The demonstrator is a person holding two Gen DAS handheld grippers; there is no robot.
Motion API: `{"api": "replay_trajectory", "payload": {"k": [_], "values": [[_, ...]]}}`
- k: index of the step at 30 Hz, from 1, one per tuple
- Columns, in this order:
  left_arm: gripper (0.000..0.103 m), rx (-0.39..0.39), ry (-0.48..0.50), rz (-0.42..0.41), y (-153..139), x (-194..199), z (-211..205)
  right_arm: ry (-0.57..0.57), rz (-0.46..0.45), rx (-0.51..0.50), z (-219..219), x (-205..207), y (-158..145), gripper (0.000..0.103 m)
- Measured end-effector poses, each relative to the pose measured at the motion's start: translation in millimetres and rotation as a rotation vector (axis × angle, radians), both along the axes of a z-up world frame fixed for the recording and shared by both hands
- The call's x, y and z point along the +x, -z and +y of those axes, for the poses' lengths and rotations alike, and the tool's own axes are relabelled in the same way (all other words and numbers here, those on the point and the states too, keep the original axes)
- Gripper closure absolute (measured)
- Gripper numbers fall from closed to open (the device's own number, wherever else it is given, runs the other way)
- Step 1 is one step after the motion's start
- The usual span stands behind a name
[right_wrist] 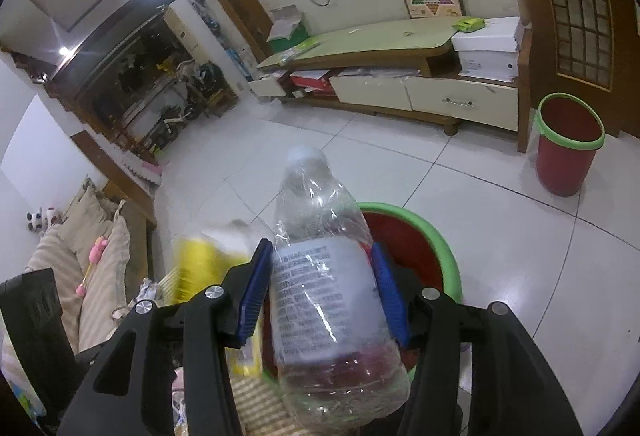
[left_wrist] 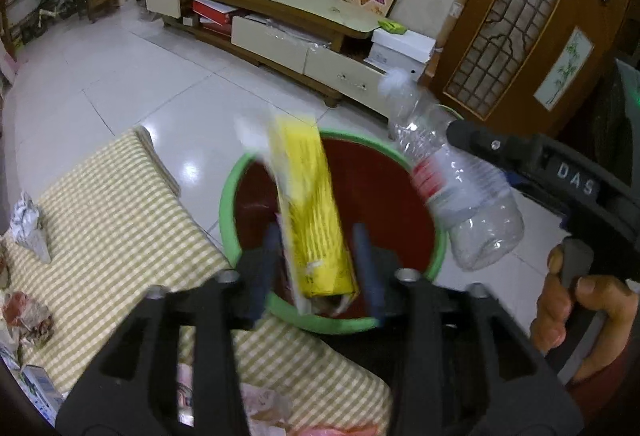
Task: Collect trash
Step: 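Open both tools over the bin to drop the packet and bottle, then move both open tools back over the table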
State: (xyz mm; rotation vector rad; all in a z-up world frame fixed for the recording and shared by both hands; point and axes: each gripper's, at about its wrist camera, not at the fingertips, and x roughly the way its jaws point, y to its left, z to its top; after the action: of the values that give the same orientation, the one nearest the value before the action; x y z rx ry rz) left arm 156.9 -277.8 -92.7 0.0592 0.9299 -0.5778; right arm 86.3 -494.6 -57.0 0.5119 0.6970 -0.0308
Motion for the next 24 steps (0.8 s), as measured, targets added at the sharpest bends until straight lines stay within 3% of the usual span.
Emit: {"api": "replay_trajectory", "payload": {"k": [1, 8, 14, 20, 24], "values": [[0.049, -0.004, -0.006, -0.008, -1, 0, 1, 0.005, -0.003, -0.002, -2, 2, -1, 0.038], [0.049, -0.057, -0.074, -0.011, -10, -6, 29, -0.017, -0.009, -0.040, 4, -9, -12, 0.038], [0.047, -0.085, -0.162, 0.000, -20, -24, 72, -0.091, -0.002, -0.072, 38, -23, -22, 0.038], [0.042, -0.087, -0.278, -0.007, -24, -57, 132, -0.210, 0.035, -0.120, 91, -38, -21, 0.038], [0.039, -0.062, -0.409, 0.001, -20, -87, 193, -0.267, 0.071, -0.115, 123, -49, -13, 0.038]]}}
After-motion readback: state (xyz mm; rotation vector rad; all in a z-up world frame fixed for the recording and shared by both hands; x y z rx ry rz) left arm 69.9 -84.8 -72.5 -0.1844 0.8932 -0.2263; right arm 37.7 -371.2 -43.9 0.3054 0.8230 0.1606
